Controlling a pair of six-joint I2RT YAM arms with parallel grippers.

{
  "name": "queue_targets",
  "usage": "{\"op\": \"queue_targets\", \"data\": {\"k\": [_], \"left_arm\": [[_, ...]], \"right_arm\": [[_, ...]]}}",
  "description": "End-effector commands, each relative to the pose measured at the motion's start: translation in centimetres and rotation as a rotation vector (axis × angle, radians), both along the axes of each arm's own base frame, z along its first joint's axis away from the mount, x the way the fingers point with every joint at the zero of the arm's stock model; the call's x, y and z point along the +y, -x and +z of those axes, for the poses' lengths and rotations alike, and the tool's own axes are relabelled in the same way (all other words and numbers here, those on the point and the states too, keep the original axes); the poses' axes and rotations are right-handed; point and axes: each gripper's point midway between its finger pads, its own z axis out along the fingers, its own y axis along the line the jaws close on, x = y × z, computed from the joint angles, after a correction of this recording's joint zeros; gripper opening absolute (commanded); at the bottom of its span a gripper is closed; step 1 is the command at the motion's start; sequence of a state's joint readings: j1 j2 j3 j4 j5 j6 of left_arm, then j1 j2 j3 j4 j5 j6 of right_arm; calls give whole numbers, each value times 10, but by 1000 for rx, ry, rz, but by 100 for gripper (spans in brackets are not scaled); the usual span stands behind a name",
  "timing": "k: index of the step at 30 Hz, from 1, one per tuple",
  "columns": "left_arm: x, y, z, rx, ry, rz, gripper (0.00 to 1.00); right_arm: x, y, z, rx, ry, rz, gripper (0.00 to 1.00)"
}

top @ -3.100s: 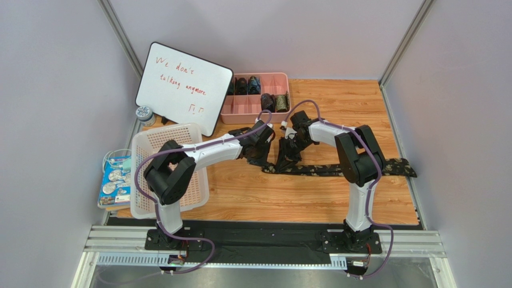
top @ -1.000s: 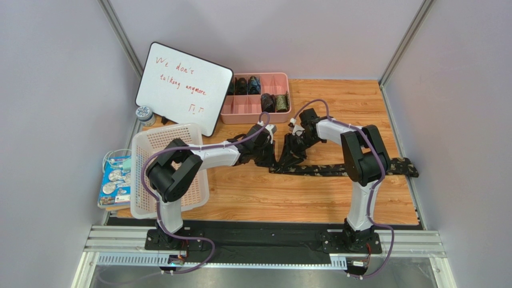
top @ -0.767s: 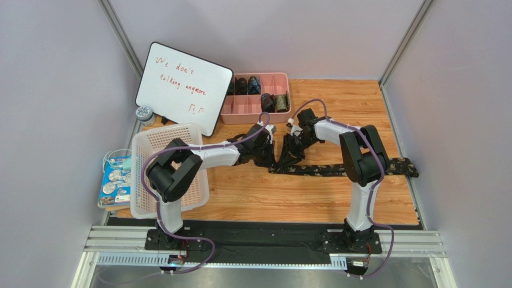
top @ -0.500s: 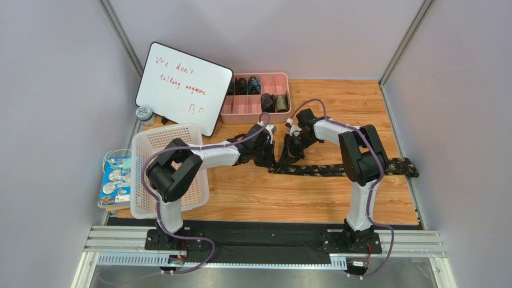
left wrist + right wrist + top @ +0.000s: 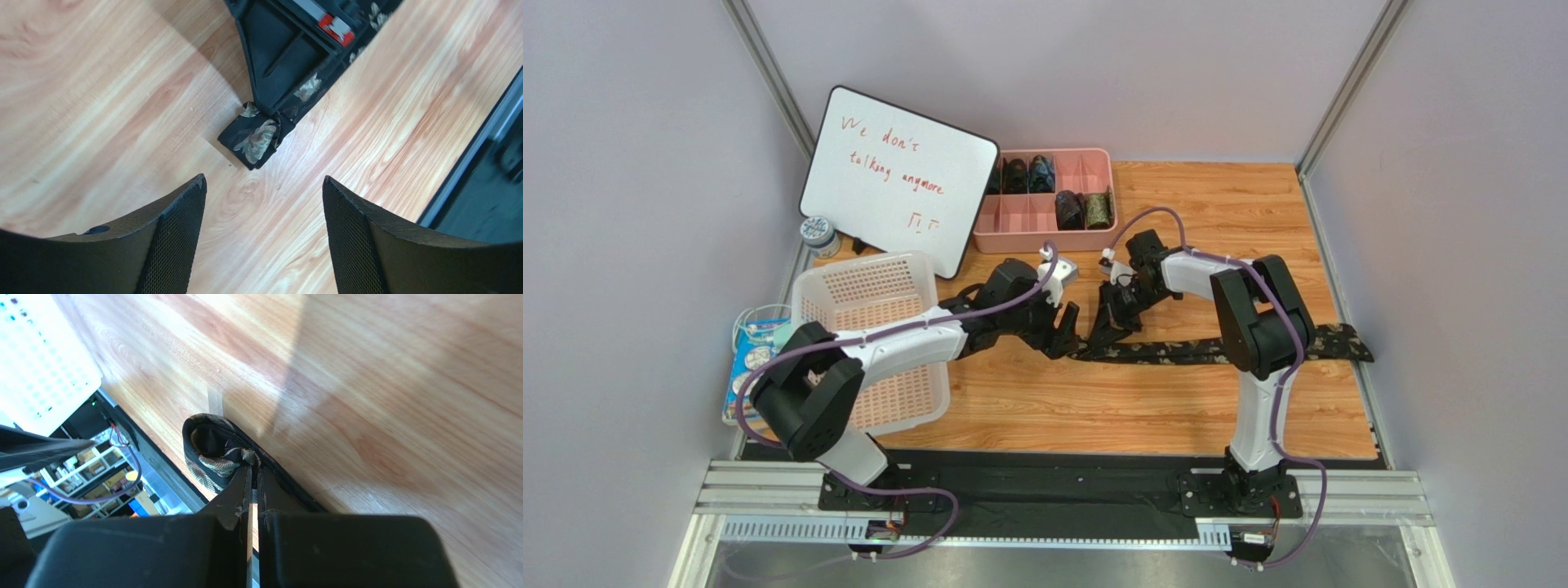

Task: Roll the ties
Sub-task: Roll the tie at the center of the board.

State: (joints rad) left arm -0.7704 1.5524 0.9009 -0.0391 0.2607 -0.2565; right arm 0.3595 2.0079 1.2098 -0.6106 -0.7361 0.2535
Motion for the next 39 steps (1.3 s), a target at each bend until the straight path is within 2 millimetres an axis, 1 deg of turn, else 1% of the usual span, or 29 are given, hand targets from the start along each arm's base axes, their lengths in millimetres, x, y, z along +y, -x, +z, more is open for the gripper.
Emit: {"op": "queue_targets", "data": {"k": [1,3,4,6,7,9,11,12,13,17,18,22,23,25,28,33,35,36,38,39], "left_arm": [[5,6,1,-244,-44,-272,75],[4,7,-4,-289,-58,-323,76],[0,3,-6,-316,-52,-337,76],[-8,5,-8,-334,-51,-383,76],[-13,7,-17,-336,-65,-406,76],[-20,2,-19,-354,-86,-406,76],[-25,-4,-28,-363,-106,-398,76],[-30,-10,-26,-365,-108,-395,76],[-29,-11,-37,-341,-129,-389,76],[-34,-14,-45,-356,-139,-407,73],[-36,-14,-45,-360,-135,-410,72],[-38,-13,-55,-367,-168,-434,56],[-36,-12,-57,-375,-179,-445,55],[-34,-12,-61,-378,-194,-449,56],[-33,-9,-66,-366,-204,-464,63],[-30,-11,-71,-375,-222,-463,63],[-31,-9,-73,-374,-221,-472,60],[-31,-9,-74,-373,-221,-474,56],[-31,-9,-74,-382,-223,-488,51],[-31,-8,-74,-381,-222,-495,44]], "right_arm": [[-7,2,-24,-85,46,62,0],[-6,2,-24,-97,37,66,0],[-6,3,-24,-105,32,70,0],[-5,3,-26,-113,26,76,0],[-4,3,-27,-114,25,79,0],[-5,1,-28,-129,26,83,0],[-5,0,-29,-138,27,88,0],[-5,0,-30,-141,23,93,0],[-5,-1,-29,-147,23,92,0],[-4,-3,-28,-157,18,91,0],[-4,-4,-27,-157,15,89,0],[-2,-5,-27,-153,8,86,0],[-1,-6,-26,-155,6,84,0],[0,-7,-25,-157,3,84,0],[-1,-9,-24,-162,-1,80,0],[1,-8,-23,-161,-5,84,0],[2,-9,-22,-163,-11,85,0],[2,-9,-22,-162,-10,86,0],[3,-9,-22,-164,-14,87,0],[3,-10,-21,-167,-15,87,0]]}}
